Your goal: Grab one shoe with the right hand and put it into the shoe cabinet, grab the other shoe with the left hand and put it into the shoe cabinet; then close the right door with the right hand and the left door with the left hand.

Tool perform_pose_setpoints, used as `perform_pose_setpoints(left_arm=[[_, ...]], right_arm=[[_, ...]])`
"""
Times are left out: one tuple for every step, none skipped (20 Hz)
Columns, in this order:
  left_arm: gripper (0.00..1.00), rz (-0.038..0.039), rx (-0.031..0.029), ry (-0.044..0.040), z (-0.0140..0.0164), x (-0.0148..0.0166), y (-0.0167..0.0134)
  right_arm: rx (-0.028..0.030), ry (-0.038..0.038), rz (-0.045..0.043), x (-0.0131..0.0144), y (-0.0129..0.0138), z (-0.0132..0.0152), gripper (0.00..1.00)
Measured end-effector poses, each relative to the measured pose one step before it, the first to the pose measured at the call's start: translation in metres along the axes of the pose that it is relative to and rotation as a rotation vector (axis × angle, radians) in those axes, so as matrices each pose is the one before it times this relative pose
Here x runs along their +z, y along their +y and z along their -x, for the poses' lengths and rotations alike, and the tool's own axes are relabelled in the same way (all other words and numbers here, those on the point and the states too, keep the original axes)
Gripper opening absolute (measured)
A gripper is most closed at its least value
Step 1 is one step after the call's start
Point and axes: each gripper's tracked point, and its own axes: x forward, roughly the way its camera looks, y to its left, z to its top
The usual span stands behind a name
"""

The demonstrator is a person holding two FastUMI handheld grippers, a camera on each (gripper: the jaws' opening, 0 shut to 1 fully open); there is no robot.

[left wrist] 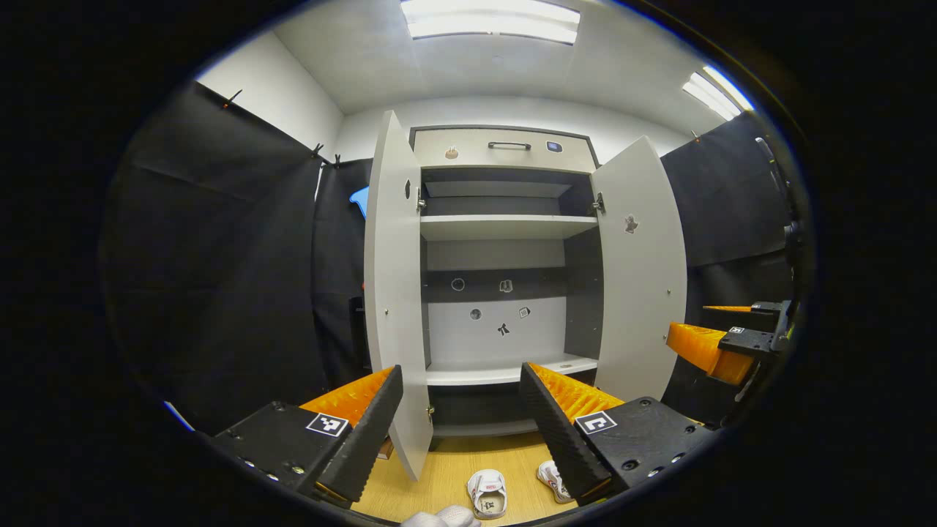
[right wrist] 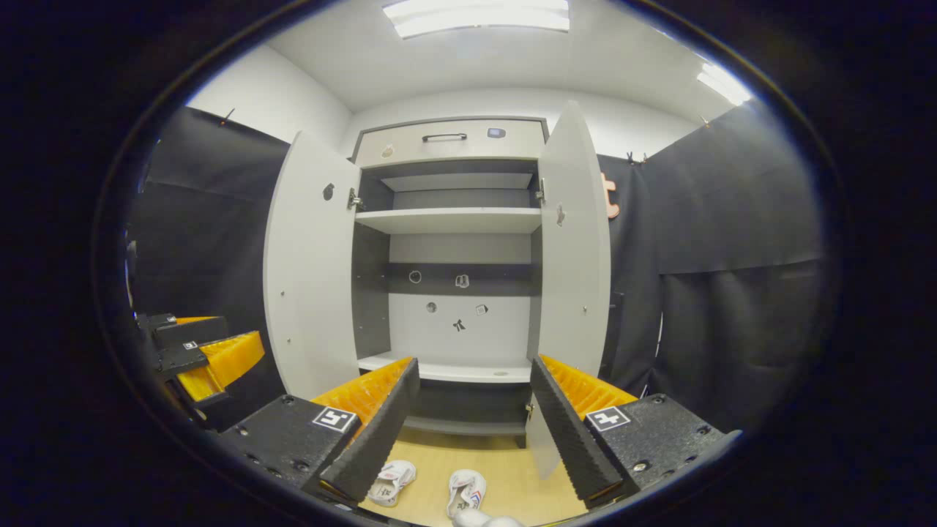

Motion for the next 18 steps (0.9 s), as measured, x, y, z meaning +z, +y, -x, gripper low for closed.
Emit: perform_pose_setpoints(left_arm=[[0.96, -0.00119, 0.00328, 0.0028, -0.00011, -0.00171, 0.00153], [0.96, -0.00008, 0.0049, 0.00396, -0.00062, -0.00283, 0.00224], [0.96, -0.00129, 0.00246, 0.00579, 0.00044, -0.00282, 0.00187], [0.96, -0.00215, 0.00235, 0.00438, -0.00037, -0.00181, 0.00182], [0.96, -0.00415, 0.00328, 0.00559, 0.001, -0.00185, 0.00203], [0.96, -0.00387, 0.00343, 0.00643, -0.00042, -0.00299, 0.00277], [0.96, -0.00228, 0.00383, 0.00742, 0.00031, -0.00295, 0.00318], [0.96, -0.0029, 0.00497, 0.00807, 0.00048, -0.00345, 0.00279], [0.96, -0.00332, 0.00413, 0.00882, 0.00083, -0.00324, 0.00318], [0.96, -0.0005, 0.00571, 0.00731, 0.00023, -0.0031, 0.00378], [0.96, 0.00239, -0.00002, 0.00545, 0.00057, -0.00242, 0.00261], [0.96, 0.00467, 0.00128, 0.00492, 0.00076, -0.00251, 0.00139], [0.96, 0.00405, -0.00157, 0.0042, 0.00095, -0.00322, 0.00163], [0.96, -0.00112, -0.00018, 0.003, 0.00095, -0.00165, 0.00212], [0.96, -0.0062, 0.00514, 0.00613, 0.00129, -0.00276, 0.00267], [0.96, -0.00853, 0.00606, 0.00609, -0.00037, -0.00236, 0.00312], [0.96, -0.00532, 0.00549, 0.00468, 0.00036, -0.00146, 0.00223], [0.96, -0.00249, 0.00123, 0.00645, -0.00006, -0.00249, 0.00065]], right_arm=[[0.00209, 0.01578, 0.00637, -0.00841, 0.00168, -0.0021, 0.99], [0.01041, 0.02902, 0.00545, -0.01472, 0.00413, -0.00268, 0.99], [0.00935, 0.03432, 0.00559, -0.01711, 0.00413, -0.00355, 0.99], [0.01166, 0.03932, 0.01163, -0.02025, 0.00391, -0.00384, 0.97], [0.00574, 0.05441, 0.01586, -0.02427, 0.00287, -0.00478, 0.99], [0.00194, 0.06616, 0.01423, -0.02853, 0.00251, -0.00462, 0.99], [0.01642, 0.06488, 0.00768, -0.03022, 0.006, -0.00488, 0.99], [0.00983, 0.0635, 0.00188, -0.03046, 0.00625, -0.0082, 0.99], [0.01434, 0.07269, -0.00146, -0.0325, 0.00407, -0.00805, 0.99], [0.01457, 0.07393, -0.00197, -0.03218, 0.00601, -0.01019, 0.98], [0.00498, 0.06439, -0.00977, -0.02879, 0.00385, -0.01191, 0.96], [0.02153, 0.05904, -0.01978, -0.02638, 0.00818, -0.01198, 0.95], [0.00955, 0.0595, -0.01765, -0.02438, 0.00666, -0.01265, 0.92], [0.00464, 0.04117, -0.01752, -0.01885, 0.00402, -0.01742, 0.89], [0.00309, 0.02736, -0.01864, -0.01215, 0.00373, -0.01497, 0.84], [-0.0092, 0.01967, -0.01026, -0.00868, 0.00056, -0.01732, 0.83], [-0.00664, 0.01323, -0.00633, -0.00657, 0.00012, -0.01547, 0.79], [-0.01225, 0.01611, -0.01235, -0.00255, -0.00189, -0.01585, 0.76]])
